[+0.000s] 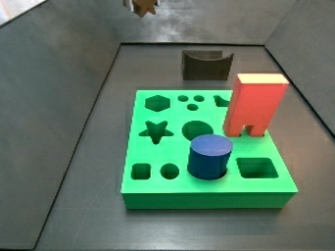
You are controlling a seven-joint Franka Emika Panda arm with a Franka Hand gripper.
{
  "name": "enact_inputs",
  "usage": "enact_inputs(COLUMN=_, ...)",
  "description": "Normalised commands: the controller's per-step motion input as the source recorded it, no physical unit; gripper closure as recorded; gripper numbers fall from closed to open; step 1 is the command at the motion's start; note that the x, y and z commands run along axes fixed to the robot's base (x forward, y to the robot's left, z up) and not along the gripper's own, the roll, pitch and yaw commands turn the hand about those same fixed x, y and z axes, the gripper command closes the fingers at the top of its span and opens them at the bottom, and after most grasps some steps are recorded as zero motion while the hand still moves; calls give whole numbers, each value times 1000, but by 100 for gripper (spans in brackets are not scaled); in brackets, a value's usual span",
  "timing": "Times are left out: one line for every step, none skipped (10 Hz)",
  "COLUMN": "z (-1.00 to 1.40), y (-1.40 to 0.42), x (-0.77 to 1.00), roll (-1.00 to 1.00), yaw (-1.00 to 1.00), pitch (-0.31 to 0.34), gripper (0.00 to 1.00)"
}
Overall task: Pick up the star object. Move up. Place the star object on the fixture. Regrasp the star object. Move to above the board. Insert the star object.
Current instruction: Place the star object on the fixture.
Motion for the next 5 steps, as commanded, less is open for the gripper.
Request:
enact_inputs(z=152, y=-270, x=1000, roll=-52, yaw=-1000, pitch=6, gripper=100)
enact_inputs(z=137, y=-226, x=1000, roll=-59, yaw=-1000, pitch=25, gripper=100)
enact_inputs(z=121, y=-193, x=1000, roll=-70, yaw=-1000, pitch=61, gripper=100)
enact_inputs(z=112, y=-183, x=1000, roll=-76, yaw=-1000, pitch=83, gripper=100)
enact_inputs(z=96, y=-147, x=1000, roll=-75, yaw=-804, pitch=113, gripper=100)
